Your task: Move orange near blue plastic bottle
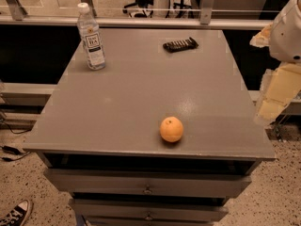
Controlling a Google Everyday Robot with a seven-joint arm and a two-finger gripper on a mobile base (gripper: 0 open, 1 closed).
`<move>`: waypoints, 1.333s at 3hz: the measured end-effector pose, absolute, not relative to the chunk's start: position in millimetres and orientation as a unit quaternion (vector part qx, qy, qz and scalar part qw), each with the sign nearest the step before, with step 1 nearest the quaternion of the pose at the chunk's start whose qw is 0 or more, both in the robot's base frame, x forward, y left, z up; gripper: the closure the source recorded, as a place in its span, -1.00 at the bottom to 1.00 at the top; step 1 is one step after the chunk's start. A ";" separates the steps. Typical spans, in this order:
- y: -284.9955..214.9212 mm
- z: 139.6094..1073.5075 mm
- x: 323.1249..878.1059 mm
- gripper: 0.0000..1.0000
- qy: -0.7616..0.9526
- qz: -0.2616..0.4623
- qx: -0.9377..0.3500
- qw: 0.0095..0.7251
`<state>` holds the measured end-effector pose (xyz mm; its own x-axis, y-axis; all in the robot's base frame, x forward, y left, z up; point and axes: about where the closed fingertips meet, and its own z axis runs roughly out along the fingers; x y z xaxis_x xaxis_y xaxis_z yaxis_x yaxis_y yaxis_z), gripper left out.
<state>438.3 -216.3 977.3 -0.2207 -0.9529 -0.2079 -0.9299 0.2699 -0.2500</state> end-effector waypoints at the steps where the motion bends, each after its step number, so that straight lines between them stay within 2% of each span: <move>1: -216.0 978.0 438.3 -1.00 0.780 -0.036 -0.603 0.163; 3: -182.2 914.0 441.7 -1.00 0.785 0.111 -0.560 0.241; 4: -142.1 894.1 441.3 -1.00 0.769 0.177 -0.552 0.271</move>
Offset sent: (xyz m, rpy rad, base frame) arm 0.0036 0.0125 -0.0513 0.2818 0.0536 -0.0383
